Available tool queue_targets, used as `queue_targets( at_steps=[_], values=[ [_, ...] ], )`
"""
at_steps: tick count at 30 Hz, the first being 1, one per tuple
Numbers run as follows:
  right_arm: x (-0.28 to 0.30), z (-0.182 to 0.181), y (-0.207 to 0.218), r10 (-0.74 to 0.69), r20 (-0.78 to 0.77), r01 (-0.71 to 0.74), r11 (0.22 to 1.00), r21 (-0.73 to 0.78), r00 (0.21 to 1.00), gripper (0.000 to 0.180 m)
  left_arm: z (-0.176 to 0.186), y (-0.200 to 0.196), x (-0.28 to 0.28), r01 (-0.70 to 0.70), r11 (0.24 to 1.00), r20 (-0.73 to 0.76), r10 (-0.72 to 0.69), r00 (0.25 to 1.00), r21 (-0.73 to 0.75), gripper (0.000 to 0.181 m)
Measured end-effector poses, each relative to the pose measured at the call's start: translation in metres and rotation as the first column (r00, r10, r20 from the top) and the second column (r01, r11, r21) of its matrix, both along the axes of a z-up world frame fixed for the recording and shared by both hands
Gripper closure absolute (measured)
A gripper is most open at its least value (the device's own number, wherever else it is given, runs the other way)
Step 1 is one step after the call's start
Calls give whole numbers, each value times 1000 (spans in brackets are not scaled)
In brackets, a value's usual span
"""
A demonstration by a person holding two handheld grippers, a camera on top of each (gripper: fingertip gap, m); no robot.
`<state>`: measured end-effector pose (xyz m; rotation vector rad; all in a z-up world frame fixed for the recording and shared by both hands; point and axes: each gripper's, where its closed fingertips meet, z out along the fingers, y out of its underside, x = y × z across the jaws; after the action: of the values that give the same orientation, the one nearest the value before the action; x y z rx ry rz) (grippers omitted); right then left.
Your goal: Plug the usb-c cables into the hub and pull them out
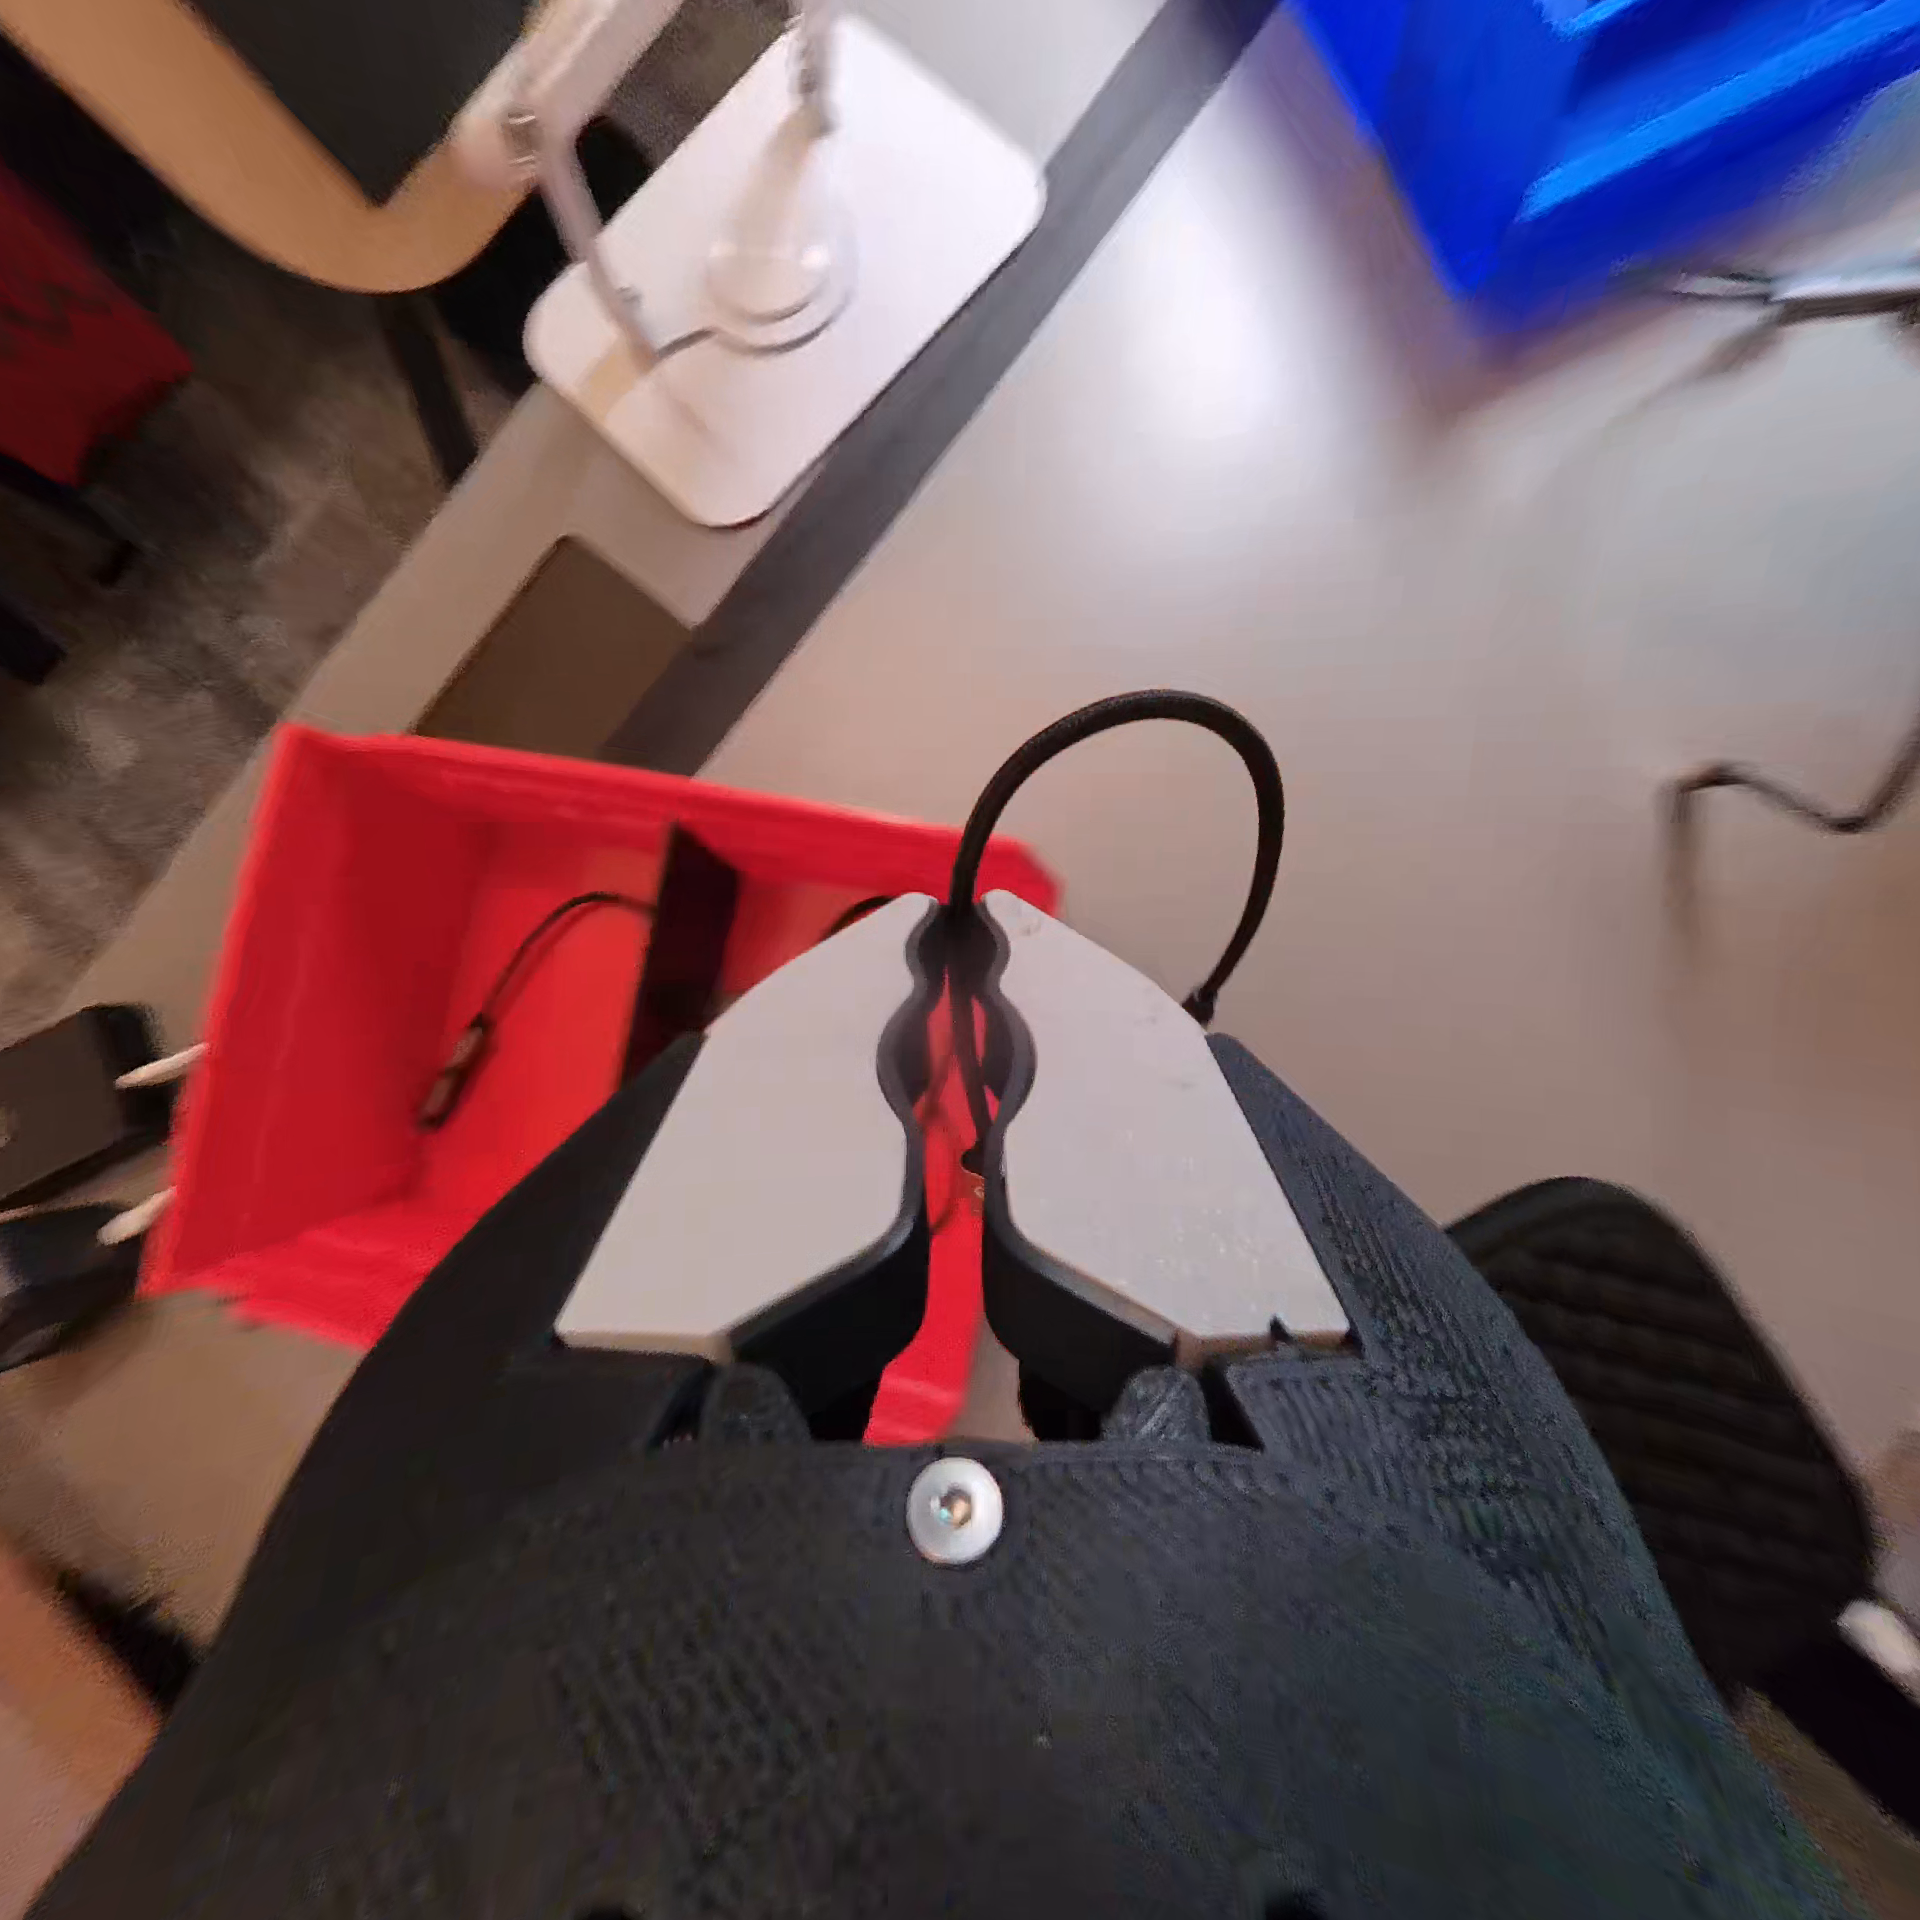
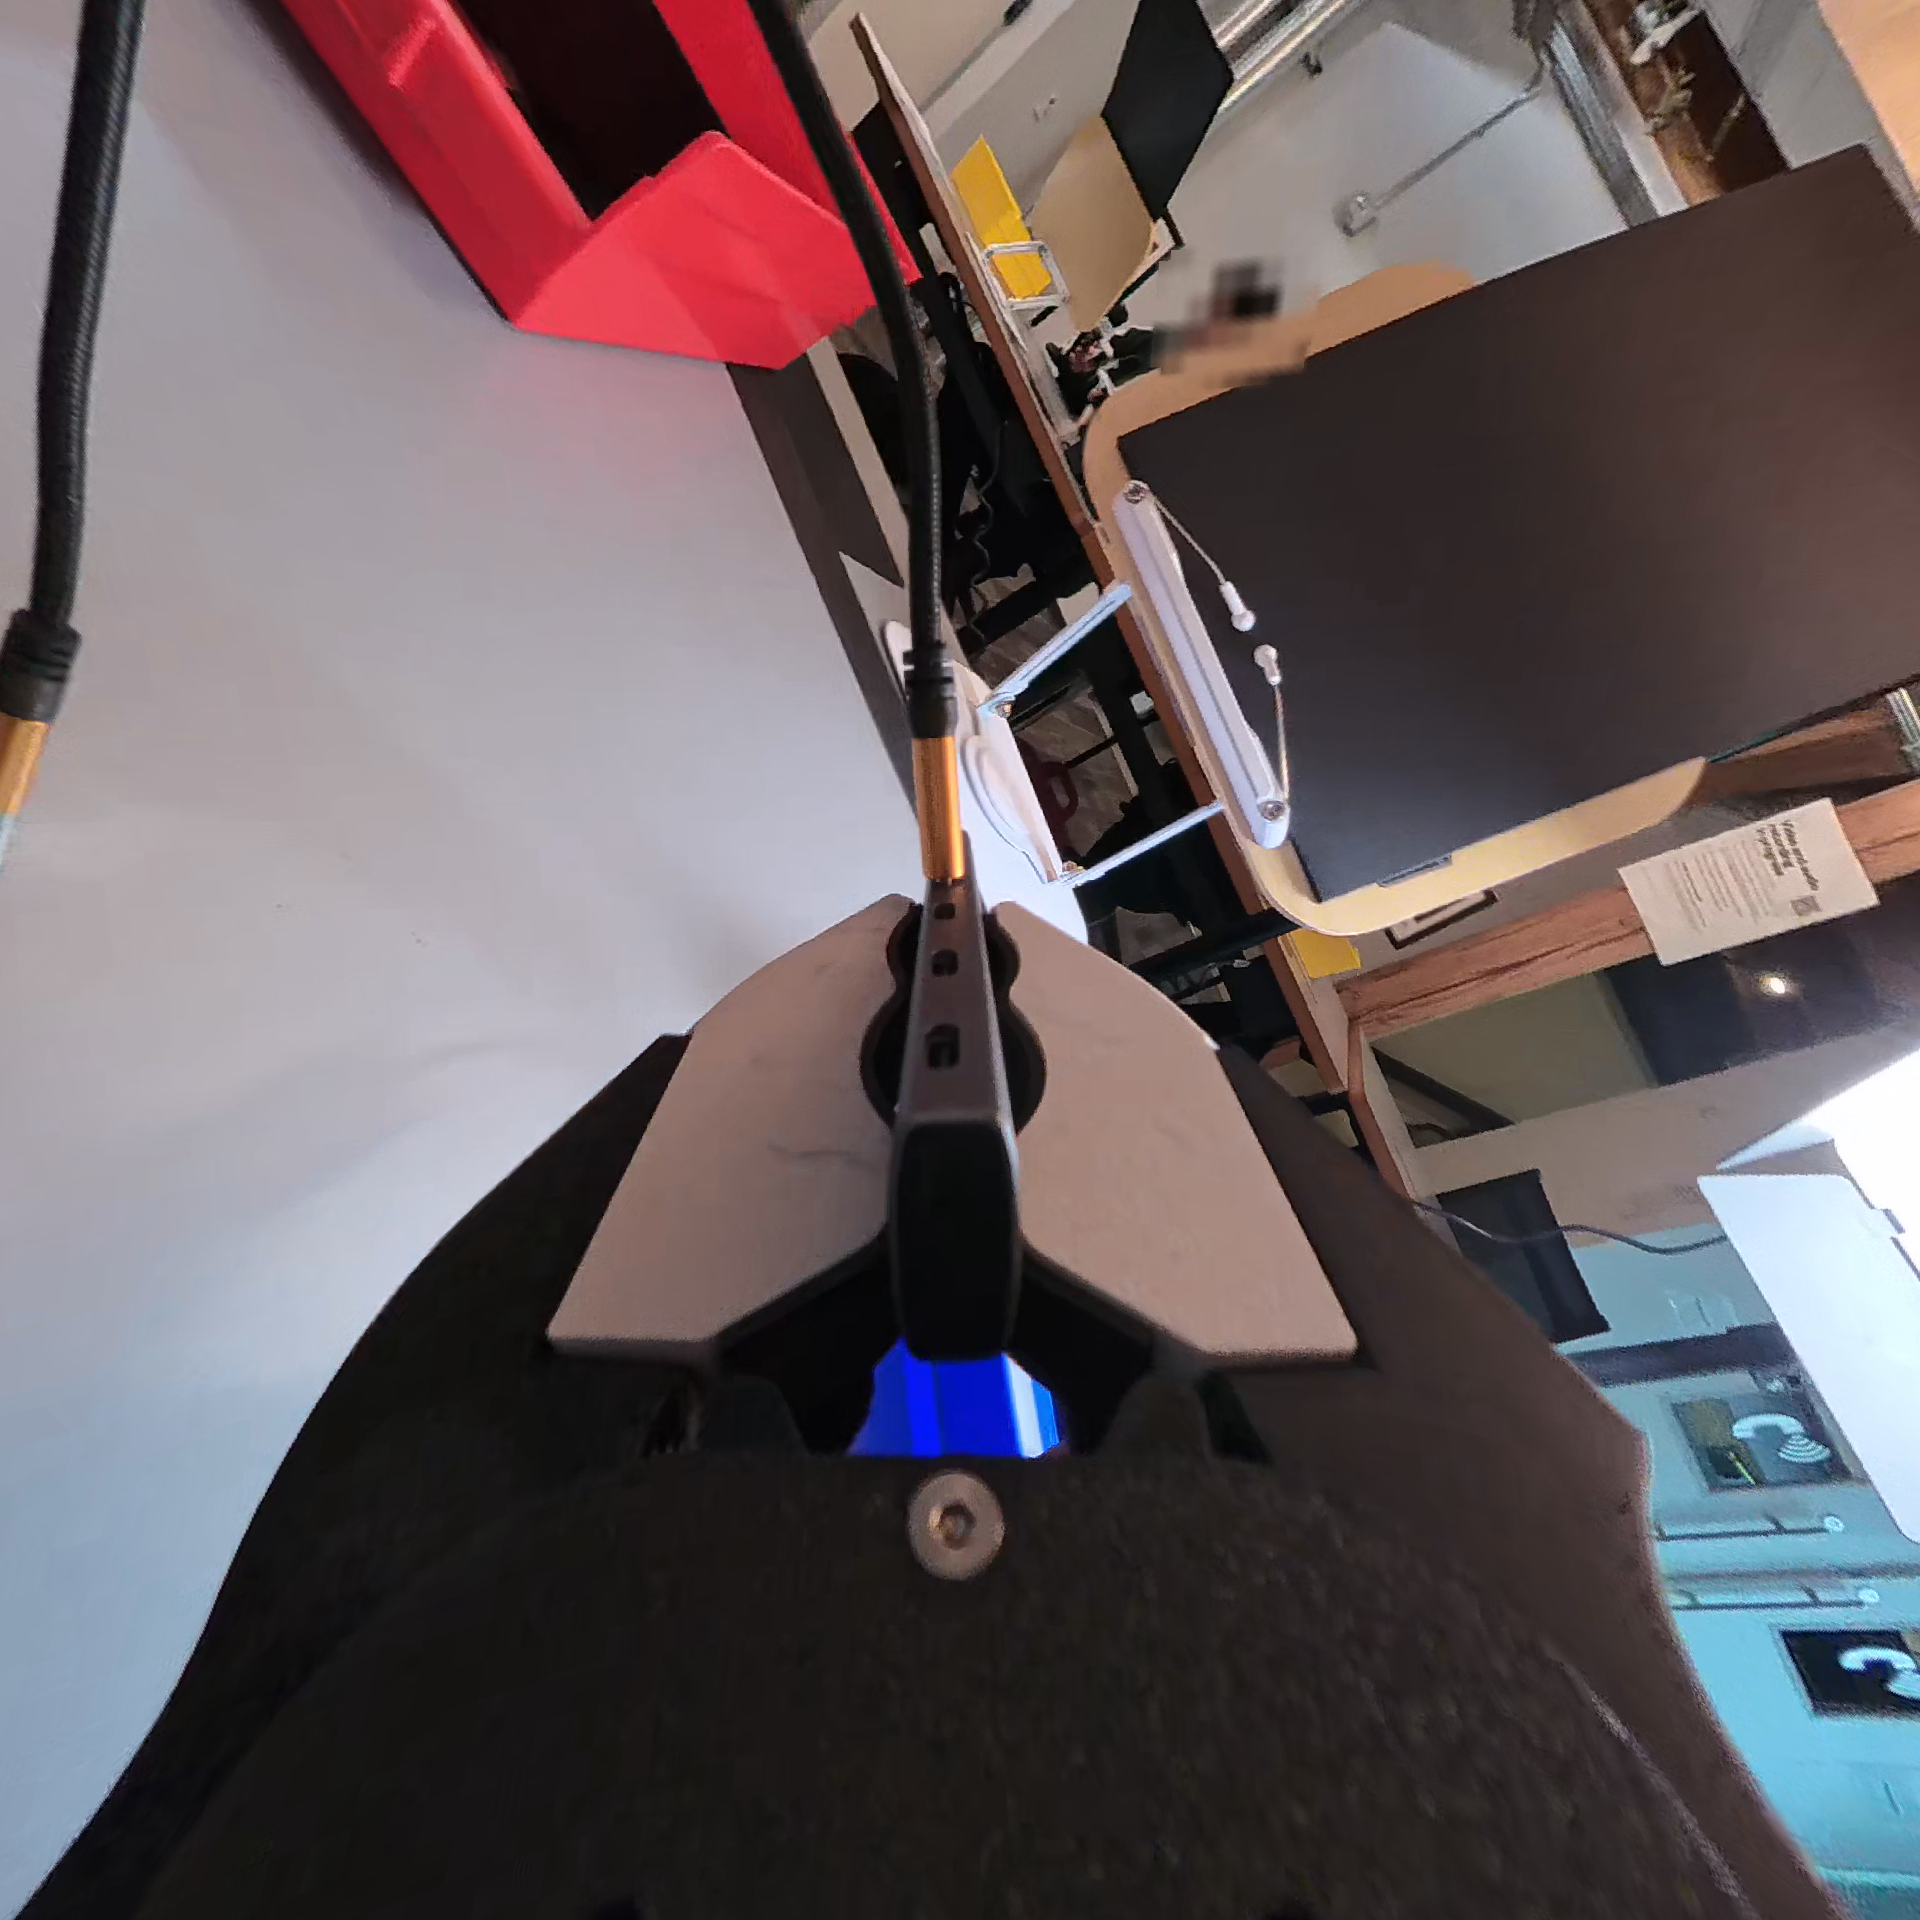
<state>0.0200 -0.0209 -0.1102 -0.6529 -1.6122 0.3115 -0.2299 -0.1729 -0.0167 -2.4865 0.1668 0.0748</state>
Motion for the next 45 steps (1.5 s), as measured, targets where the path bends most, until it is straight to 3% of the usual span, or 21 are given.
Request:
queue_targets(
  at_steps=[3,7,12,15,18,20,23,26,33,35,37,39,42,45],
  values=[
    [5,6,7,-14,-33,13,999,-39,999,169,-24,7,52,38,999,211,-40,977,16,177],
    [11,11,16,-34,-62,29,996,-84,997,169,-97,16,108,-11,1000,496,14,868,-9,176],
    [15,12,23,-59,-69,54,996,-74,996,169,-157,8,140,-89,995,666,96,740,-45,175],
    [16,13,28,-72,-75,67,995,-72,995,169,-169,-8,137,-49,998,549,62,834,-38,167],
    [16,16,33,-86,-89,79,993,-87,992,169,-161,-12,134,87,996,307,-82,948,0,166],
    [16,17,34,-91,-100,80,991,-102,991,169,-156,-4,146,239,971,189,-237,953,8,163],
    [19,20,36,-96,-120,82,990,-116,988,169,-169,19,168,475,880,37,-474,879,-8,156],
    [21,24,35,-72,-150,54,991,-119,986,169,-191,42,191,642,767,43,-640,767,-24,151],
    [24,26,39,-54,-190,24,987,-156,980,169,-215,54,216,827,554,141,-815,563,-99,152],
    [25,26,42,-59,-192,26,985,-168,980,169,-217,53,220,841,533,152,-827,541,-94,157],
    [25,26,43,-60,-194,24,983,-180,979,169,-218,59,218,814,575,121,-804,582,-89,166],
    [24,25,42,-57,-192,21,983,-182,980,169,-218,68,211,731,676,80,-727,682,-92,167],
    [22,21,40,-50,-178,18,985,-174,983,169,-217,77,186,497,862,66,-492,868,-102,168],
    [20,17,36,-40,-158,15,988,-153,987,169,-217,70,167,304,947,159,-285,945,-107,168]
  ],
)
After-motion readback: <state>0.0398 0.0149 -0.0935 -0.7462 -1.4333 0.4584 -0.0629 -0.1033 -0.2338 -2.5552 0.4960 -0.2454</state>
